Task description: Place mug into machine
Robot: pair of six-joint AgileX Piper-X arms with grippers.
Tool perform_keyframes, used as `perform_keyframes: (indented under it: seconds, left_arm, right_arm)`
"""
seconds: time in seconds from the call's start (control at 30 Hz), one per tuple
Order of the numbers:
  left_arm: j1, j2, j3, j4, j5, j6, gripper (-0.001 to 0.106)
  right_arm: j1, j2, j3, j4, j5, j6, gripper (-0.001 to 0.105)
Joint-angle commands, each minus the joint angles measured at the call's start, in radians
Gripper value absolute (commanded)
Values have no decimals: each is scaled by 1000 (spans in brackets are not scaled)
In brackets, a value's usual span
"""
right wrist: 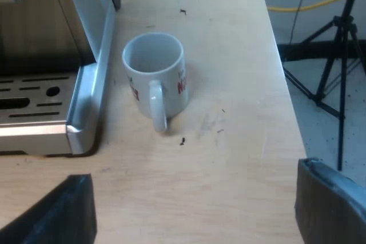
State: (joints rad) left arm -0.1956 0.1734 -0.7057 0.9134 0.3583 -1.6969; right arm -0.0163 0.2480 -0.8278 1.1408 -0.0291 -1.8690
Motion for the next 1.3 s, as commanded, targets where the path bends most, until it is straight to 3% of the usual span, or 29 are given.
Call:
perform_keyframes:
  seconds: [0.03, 0.23, 0.77, 0.93, 1.3]
  left_arm:
    - [-48, 40, -10, -37, 28, -2, 74]
    - [-153, 133, -10, -82, 28, -2, 74]
    - [-298, 408, -10, -302, 50, -12, 74]
    - [-359, 502, -10, -402, 32, -52, 74]
    - [-403, 684, -10, -546, -1, -80, 74]
  right_arm:
    - [0, 28, -11, -22, -21, -14, 72]
    - [0, 98, -20, -30, -24, -17, 72]
    - [0, 291, -30, -133, -37, -14, 72]
    - [0, 361, -30, -189, -37, -14, 72]
    - [23, 485, -30, -279, -35, -13, 72]
